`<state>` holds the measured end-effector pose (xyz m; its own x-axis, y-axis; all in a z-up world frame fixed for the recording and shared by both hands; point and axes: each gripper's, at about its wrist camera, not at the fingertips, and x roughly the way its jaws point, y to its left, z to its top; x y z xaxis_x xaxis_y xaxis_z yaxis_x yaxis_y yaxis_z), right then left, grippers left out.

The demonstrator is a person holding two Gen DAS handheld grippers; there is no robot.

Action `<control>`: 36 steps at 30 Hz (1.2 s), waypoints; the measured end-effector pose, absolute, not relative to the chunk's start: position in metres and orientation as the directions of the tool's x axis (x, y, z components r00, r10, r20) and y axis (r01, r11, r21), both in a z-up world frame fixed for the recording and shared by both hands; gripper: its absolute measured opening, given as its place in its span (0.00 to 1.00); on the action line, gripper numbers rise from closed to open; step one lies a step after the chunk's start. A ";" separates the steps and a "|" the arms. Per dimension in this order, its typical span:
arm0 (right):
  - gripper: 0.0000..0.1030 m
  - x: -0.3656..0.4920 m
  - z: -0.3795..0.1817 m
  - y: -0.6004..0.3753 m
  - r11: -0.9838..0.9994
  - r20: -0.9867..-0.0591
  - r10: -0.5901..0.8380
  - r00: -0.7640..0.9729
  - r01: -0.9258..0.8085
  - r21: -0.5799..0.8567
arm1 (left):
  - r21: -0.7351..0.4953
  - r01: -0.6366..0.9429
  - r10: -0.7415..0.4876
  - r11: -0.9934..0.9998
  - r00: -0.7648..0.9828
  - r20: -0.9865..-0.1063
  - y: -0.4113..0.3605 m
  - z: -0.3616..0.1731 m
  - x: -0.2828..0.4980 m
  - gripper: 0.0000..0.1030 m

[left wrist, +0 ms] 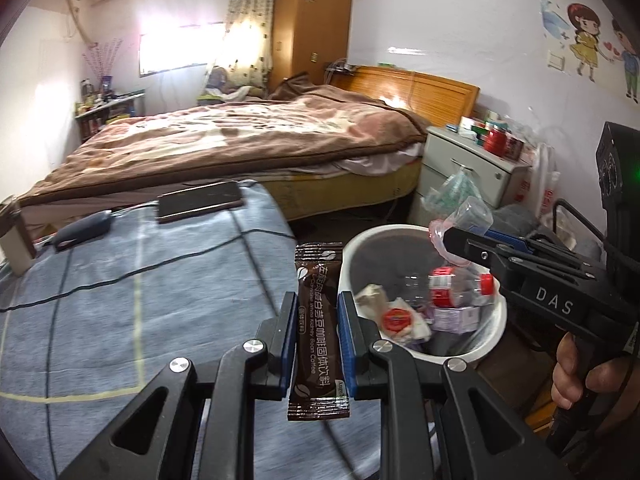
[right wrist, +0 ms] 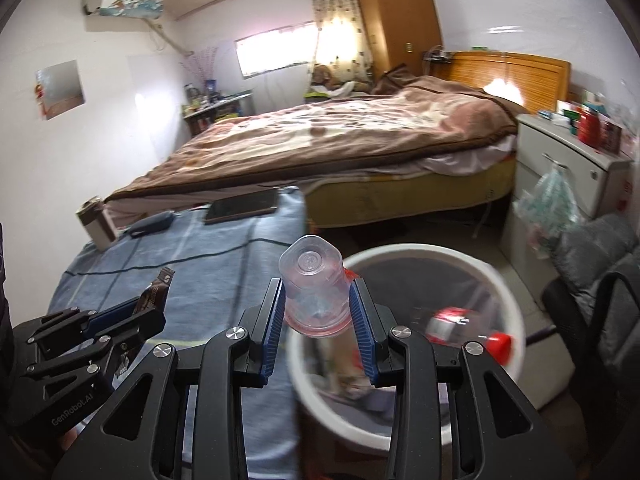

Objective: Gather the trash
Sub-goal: 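Carry the wrapper and cup over the wastebasket and open both tools to drop them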

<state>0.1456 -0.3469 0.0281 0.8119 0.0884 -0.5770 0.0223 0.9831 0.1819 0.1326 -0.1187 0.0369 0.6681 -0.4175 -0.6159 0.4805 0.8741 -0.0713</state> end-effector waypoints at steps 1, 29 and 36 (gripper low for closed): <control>0.35 0.145 0.027 -0.353 0.983 -0.580 0.078 0.811 0.034 0.179 | -0.073 0.490 -0.425 0.869 0.661 -0.619 -0.125 0.036 0.133 0.20; 0.35 0.145 -0.017 -0.432 0.970 -0.693 -0.032 0.720 0.189 0.152 | -0.062 0.570 -0.438 0.819 0.551 -0.710 -0.225 -0.008 0.138 0.20; 0.35 0.147 -0.023 -0.435 0.969 -0.714 -0.031 0.699 0.197 0.150 | -0.072 0.576 -0.442 0.815 0.536 -0.719 -0.229 -0.012 0.139 0.21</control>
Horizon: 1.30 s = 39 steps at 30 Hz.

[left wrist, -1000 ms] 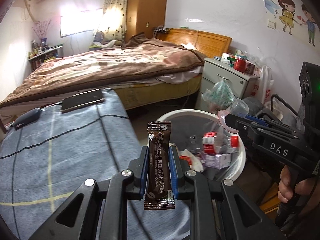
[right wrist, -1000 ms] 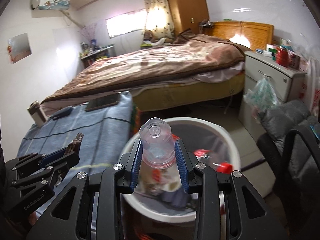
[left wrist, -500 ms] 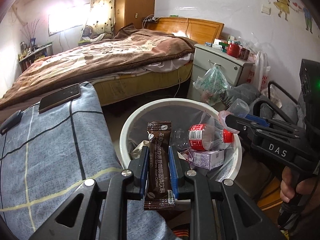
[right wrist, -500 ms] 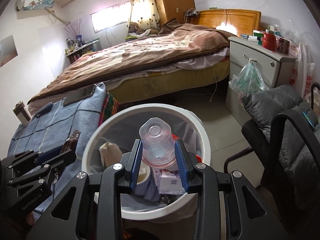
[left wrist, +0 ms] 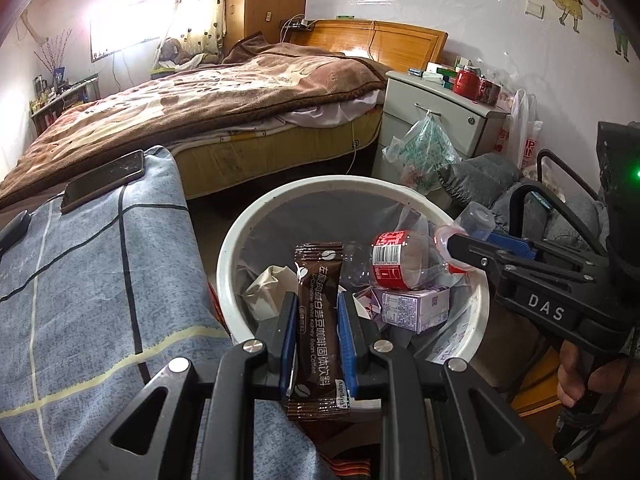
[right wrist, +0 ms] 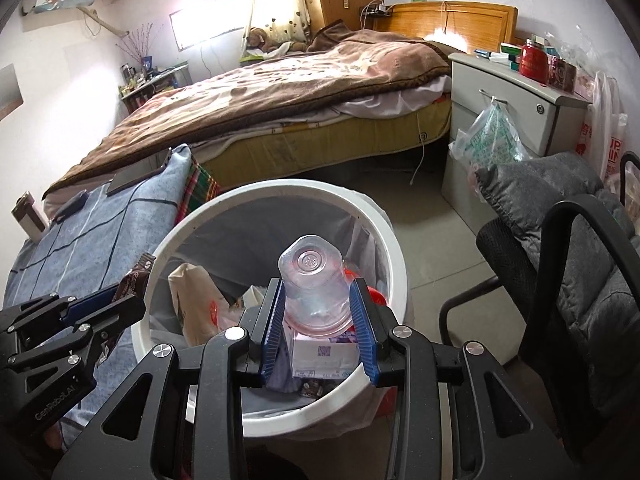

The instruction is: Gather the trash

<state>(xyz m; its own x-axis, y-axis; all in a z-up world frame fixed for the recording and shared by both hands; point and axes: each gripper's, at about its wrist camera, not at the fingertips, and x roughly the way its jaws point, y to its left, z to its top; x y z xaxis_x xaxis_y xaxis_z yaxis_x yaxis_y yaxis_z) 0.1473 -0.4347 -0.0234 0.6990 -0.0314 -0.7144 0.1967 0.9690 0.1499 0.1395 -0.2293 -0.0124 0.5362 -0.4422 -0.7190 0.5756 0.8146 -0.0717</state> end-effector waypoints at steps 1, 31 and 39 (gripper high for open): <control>0.35 0.147 -0.024 -0.435 0.969 -0.717 -0.030 0.696 0.196 0.150 | -0.073 0.575 -0.442 0.815 0.535 -0.720 -0.229 -0.013 0.140 0.21; 0.57 0.116 -0.011 -0.414 0.962 -0.656 -0.095 0.748 0.239 0.133 | -0.046 0.494 -0.398 0.868 0.637 -0.660 -0.195 0.003 0.112 0.60; 0.57 0.088 -0.002 -0.392 0.960 -0.596 -0.142 0.790 0.258 0.112 | 0.002 0.452 -0.361 0.892 0.714 -0.600 -0.174 0.010 0.084 0.60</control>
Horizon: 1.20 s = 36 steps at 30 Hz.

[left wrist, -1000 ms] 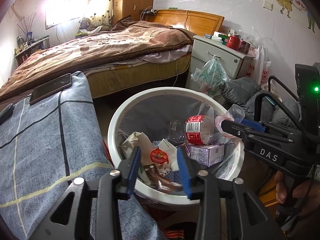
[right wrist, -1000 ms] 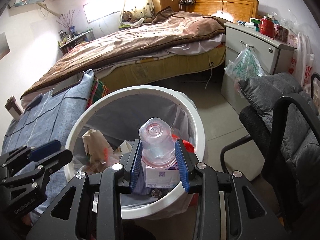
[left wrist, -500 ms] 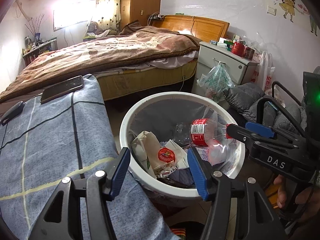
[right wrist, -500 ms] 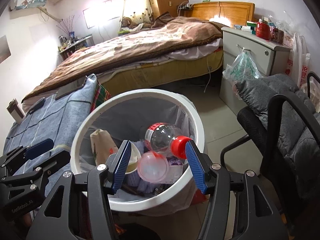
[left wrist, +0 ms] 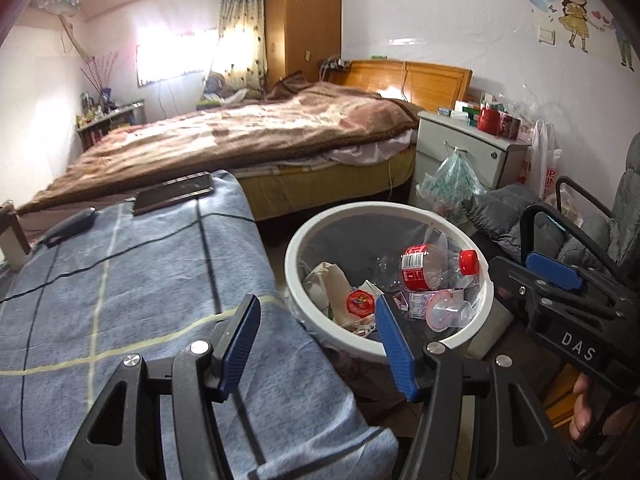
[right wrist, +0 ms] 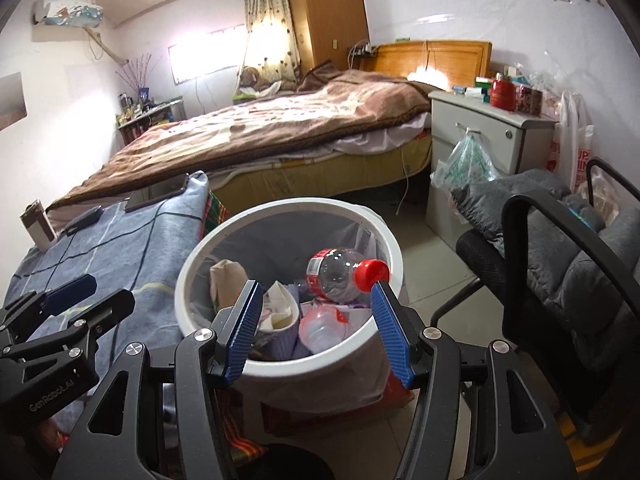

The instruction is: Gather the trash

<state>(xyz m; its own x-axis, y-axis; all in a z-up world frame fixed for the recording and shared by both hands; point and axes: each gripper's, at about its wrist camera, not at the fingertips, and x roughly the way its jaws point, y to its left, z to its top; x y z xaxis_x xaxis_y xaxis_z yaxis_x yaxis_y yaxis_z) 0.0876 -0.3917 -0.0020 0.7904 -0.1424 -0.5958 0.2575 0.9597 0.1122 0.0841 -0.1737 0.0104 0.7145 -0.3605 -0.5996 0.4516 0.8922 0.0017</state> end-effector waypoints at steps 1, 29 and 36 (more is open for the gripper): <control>0.57 0.085 -0.002 -0.390 0.959 -0.591 -0.149 0.793 0.261 0.108 | 0.006 0.443 -0.354 0.896 0.724 -0.592 -0.171 0.011 0.080 0.60; 0.57 0.039 -0.007 -0.356 0.943 -0.545 -0.195 0.815 0.309 0.125 | 0.000 0.376 -0.314 0.927 0.774 -0.551 -0.139 0.005 0.035 0.65; 0.57 0.039 -0.005 -0.350 0.946 -0.544 -0.205 0.814 0.306 0.103 | -0.002 0.368 -0.307 0.930 0.773 -0.555 -0.138 0.006 0.035 0.65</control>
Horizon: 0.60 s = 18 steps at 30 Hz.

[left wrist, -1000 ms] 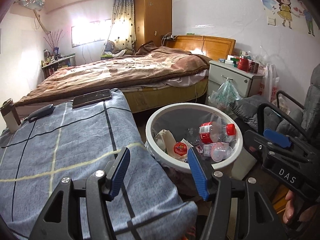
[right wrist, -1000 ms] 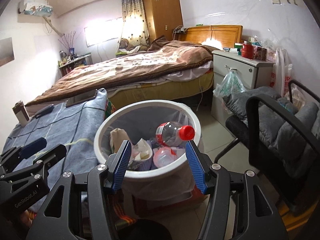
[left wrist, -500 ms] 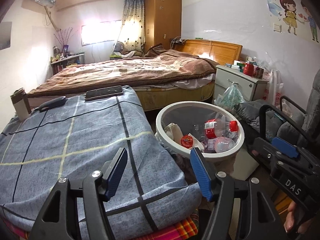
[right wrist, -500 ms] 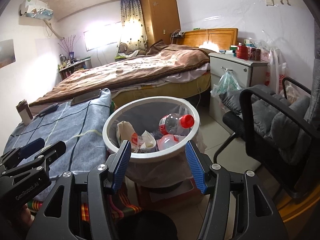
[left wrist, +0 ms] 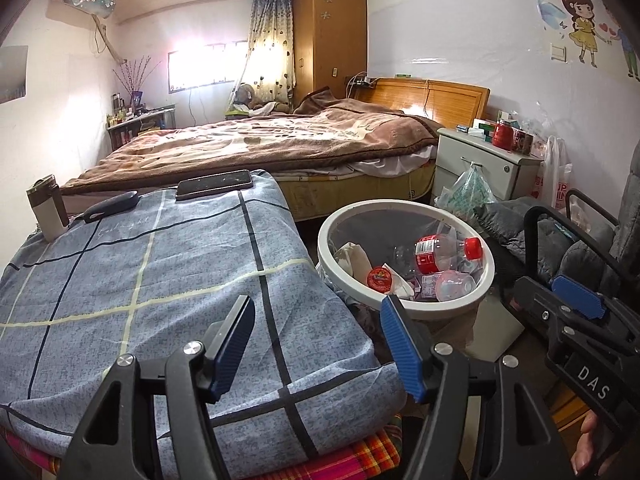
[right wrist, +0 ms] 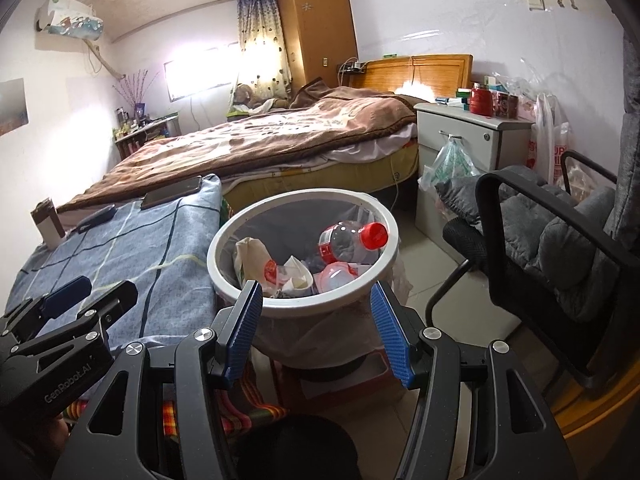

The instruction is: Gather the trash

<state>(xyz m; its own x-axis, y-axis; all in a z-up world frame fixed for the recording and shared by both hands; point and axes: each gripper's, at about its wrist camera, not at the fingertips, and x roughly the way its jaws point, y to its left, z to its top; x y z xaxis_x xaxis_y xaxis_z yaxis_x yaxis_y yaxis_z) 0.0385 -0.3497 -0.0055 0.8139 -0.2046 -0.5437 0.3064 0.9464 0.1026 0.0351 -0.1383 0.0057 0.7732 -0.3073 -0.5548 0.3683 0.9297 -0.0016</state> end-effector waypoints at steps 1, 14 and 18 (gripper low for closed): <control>0.57 0.038 -0.005 -0.348 0.947 -0.540 -0.209 0.815 0.306 0.096 | 0.000 0.368 -0.307 0.930 0.773 -0.555 -0.138 0.006 0.035 0.65; 0.57 0.039 0.002 -0.338 0.948 -0.539 -0.236 0.809 0.313 0.055 | -0.002 0.360 -0.302 0.933 0.778 -0.551 -0.135 0.008 0.035 0.65; 0.57 0.040 0.002 -0.336 0.948 -0.542 -0.239 0.806 0.314 0.050 | -0.002 0.356 -0.297 0.935 0.778 -0.554 -0.132 0.008 0.035 0.65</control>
